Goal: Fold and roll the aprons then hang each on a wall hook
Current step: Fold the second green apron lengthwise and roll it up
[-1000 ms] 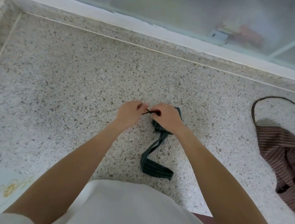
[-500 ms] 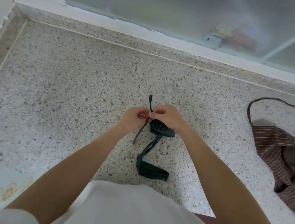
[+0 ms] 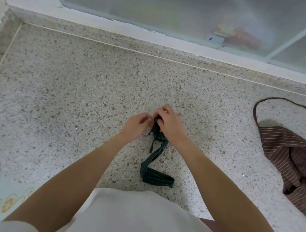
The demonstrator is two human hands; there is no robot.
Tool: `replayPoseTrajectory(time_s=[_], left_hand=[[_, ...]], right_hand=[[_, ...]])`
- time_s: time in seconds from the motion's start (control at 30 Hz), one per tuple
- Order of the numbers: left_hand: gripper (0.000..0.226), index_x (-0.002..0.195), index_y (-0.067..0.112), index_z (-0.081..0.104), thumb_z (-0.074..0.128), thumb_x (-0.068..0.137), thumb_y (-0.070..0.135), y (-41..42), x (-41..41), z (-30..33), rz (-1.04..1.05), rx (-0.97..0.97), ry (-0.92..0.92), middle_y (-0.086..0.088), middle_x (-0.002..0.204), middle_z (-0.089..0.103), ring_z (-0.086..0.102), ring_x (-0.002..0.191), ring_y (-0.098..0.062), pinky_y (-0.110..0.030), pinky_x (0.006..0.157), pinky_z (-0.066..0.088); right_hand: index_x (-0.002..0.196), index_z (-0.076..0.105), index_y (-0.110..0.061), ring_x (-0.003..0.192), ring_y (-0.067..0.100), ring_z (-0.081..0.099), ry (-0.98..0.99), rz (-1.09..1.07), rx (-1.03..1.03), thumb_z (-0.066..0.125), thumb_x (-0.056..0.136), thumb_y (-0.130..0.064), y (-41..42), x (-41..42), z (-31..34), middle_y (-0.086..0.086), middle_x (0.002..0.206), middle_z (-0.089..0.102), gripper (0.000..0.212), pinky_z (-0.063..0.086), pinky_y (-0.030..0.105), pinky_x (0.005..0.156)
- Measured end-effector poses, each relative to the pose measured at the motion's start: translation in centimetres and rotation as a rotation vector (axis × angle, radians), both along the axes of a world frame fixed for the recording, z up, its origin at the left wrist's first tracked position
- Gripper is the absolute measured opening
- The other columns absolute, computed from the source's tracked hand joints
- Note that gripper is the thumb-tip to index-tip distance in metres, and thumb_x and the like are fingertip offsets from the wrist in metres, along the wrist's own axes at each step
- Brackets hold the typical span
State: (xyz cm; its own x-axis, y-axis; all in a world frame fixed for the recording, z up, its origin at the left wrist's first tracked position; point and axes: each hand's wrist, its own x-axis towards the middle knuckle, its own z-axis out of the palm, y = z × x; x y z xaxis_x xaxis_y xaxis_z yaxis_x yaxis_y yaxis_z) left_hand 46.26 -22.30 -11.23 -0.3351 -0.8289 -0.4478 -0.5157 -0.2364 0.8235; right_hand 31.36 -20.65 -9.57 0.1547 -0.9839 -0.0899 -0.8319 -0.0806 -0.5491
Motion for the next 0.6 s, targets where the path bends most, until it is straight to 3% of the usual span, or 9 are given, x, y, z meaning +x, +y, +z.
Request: replayPoseTrajectory(time_s=[0.07,0.23,0.43,0.5,0.6], left_hand=[[0.011,0.102,0.015,0.058,0.050,0.096,0.017,-0.2,0.3,-0.1,-0.021,0.026,0.052,0.006,0.083,0.066,0.060,0.073,0.001,-0.014,0.072,0.045],[0.016,0.098,0.010,0.064,0.059,0.087,0.000,-0.8,1.0,-0.5,-0.086,-0.070,0.139,0.000,0.091,0.067,0.062,0.081,-0.005,-0.014,0.078,0.047],[0.011,0.093,0.020,0.063,0.062,0.087,0.010,-2.1,2.3,0.3,-0.322,-0.156,0.042,0.010,0.088,0.066,0.061,0.082,0.001,-0.007,0.071,0.045],[0.009,0.094,0.016,0.063,0.062,0.086,0.011,-2.4,2.2,0.2,-0.355,-0.263,-0.046,0.007,0.087,0.065,0.062,0.081,-0.007,-0.012,0.067,0.047],[0.010,0.091,0.014,0.063,0.064,0.081,0.014,-2.4,2.0,0.1,-0.312,-0.394,-0.184,0.003,0.082,0.066,0.061,0.075,-0.016,-0.032,0.069,0.052]], right_hand=[[0.088,0.064,-0.008,0.073,0.022,0.057,-0.056,0.022,-0.032,0.062,0.079,0.004,0.2,-0.3,-0.2,0.007,0.094,0.055,0.015,0.049,0.034,0.063],[0.084,0.067,-0.011,0.073,0.017,0.056,-0.188,-0.035,-0.056,0.065,0.075,0.005,0.6,-0.3,-0.3,0.001,0.087,0.059,0.018,0.049,0.030,0.064],[0.084,0.072,-0.016,0.073,0.007,0.056,-0.253,-0.047,-0.007,0.071,0.075,-0.002,1.0,-0.6,-0.1,-0.006,0.083,0.062,0.017,0.047,0.022,0.068],[0.089,0.074,-0.014,0.074,0.005,0.055,-0.263,-0.063,0.022,0.072,0.078,-0.008,0.9,-0.6,0.1,-0.006,0.084,0.062,0.012,0.045,0.016,0.070],[0.092,0.075,-0.012,0.075,0.007,0.057,-0.248,-0.084,0.041,0.070,0.080,-0.007,0.7,-0.2,0.2,0.002,0.086,0.069,0.014,0.044,0.017,0.071]])
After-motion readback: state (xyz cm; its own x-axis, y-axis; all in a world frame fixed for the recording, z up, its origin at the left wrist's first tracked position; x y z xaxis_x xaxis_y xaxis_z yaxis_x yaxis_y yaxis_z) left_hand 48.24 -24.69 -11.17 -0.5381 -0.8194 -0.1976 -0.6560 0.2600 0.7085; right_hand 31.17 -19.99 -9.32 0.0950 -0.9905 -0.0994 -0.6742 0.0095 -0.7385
